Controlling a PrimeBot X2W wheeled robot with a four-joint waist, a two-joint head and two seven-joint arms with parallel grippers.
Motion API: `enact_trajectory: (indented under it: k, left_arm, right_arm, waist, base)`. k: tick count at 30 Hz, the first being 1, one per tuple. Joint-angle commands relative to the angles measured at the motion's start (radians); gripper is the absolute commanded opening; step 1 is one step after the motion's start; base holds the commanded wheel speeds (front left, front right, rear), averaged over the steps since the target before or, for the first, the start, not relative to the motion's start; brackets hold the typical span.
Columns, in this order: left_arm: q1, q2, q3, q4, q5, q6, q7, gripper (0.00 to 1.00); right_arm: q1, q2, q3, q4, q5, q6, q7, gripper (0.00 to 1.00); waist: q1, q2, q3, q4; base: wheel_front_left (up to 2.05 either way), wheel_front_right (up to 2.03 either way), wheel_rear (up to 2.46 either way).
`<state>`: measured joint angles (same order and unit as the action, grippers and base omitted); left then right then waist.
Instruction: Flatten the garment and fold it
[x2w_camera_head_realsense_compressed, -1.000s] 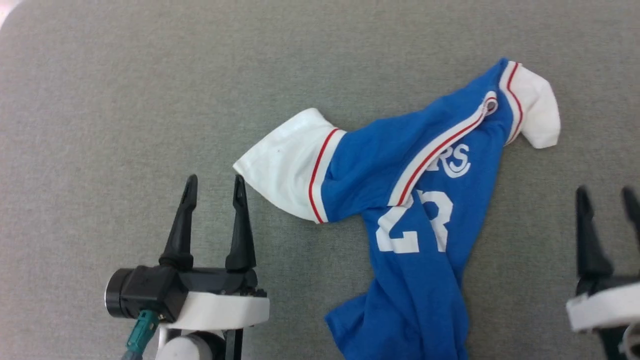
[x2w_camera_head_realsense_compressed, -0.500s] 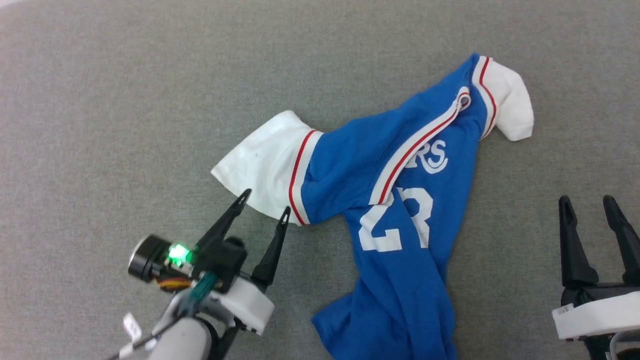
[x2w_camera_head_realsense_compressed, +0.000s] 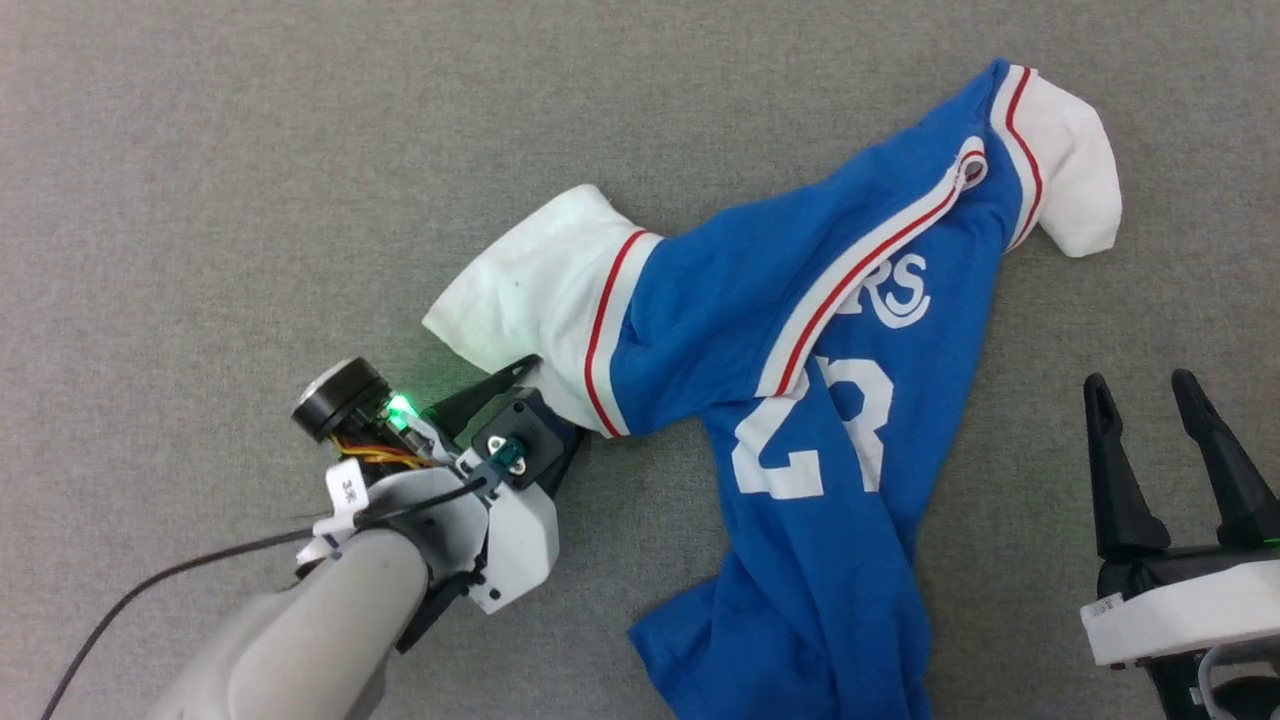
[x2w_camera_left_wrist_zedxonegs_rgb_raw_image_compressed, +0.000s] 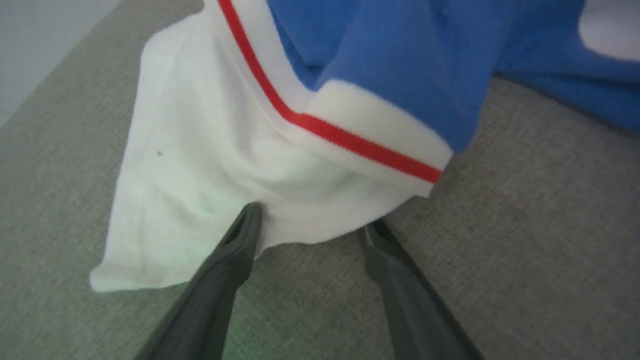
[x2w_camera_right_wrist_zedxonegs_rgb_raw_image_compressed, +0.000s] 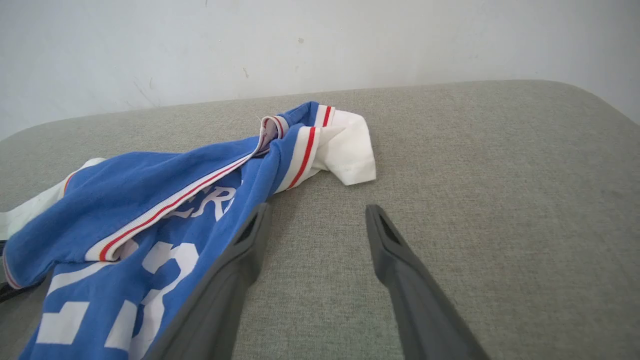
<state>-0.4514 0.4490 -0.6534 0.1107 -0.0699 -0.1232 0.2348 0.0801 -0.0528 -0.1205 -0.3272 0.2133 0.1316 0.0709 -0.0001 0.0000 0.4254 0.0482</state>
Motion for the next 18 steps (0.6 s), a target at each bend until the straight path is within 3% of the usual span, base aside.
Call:
enact_trajectory:
  k: [1, 2, 3, 7, 12, 18]
  left_arm:
    - [0.014, 0.005, -0.060, 0.074, -0.035, -0.007, 0.041, 0.95]
    - [0.011, 0.005, -0.068, 0.084, -0.053, -0.007, 0.039, 0.43]
    - [0.011, 0.001, -0.063, 0.090, -0.074, -0.007, 0.031, 0.00]
    - [0.032, -0.037, -0.007, 0.056, -0.170, 0.006, -0.028, 0.00]
    - [0.046, -0.060, 0.110, -0.113, -0.322, 0.030, -0.062, 0.00]
    - [-0.038, -0.049, 0.259, -0.318, -0.476, 0.067, 0.019, 0.00]
  right_arm:
    - [-0.014, 0.003, 0.000, -0.004, -0.002, -0.001, 0.004, 1.00]
    - [-0.014, 0.003, -0.001, -0.002, 0.000, -0.001, 0.004, 1.00]
    - [-0.013, 0.003, -0.002, 0.000, 0.002, -0.001, 0.003, 1.00]
    - [-0.002, 0.003, -0.006, 0.009, 0.011, -0.001, 0.000, 1.00]
    - [0.009, 0.003, -0.009, 0.009, 0.017, -0.001, 0.001, 1.00]
    - [0.000, 0.003, 0.000, -0.007, 0.016, -0.001, 0.011, 1.00]
  waist:
    - [0.0001, 0.0000, -0.001, -0.009]
    - [0.0001, 0.0000, -0.004, -0.012]
    - [0.0001, 0.0000, -0.007, -0.013]
    - [0.0001, 0.0000, -0.028, -0.013]
    - [0.0001, 0.0000, -0.036, -0.007]
    - [0.0001, 0.0000, 0.009, -0.003]
  base:
    - [0.00, 0.00, 0.00]
    - [0.00, 0.00, 0.00]
    - [0.00, 0.00, 0.00]
    - [0.00, 0.00, 0.00]
    - [0.00, 0.00, 0.00]
    - [0.00, 0.00, 0.00]
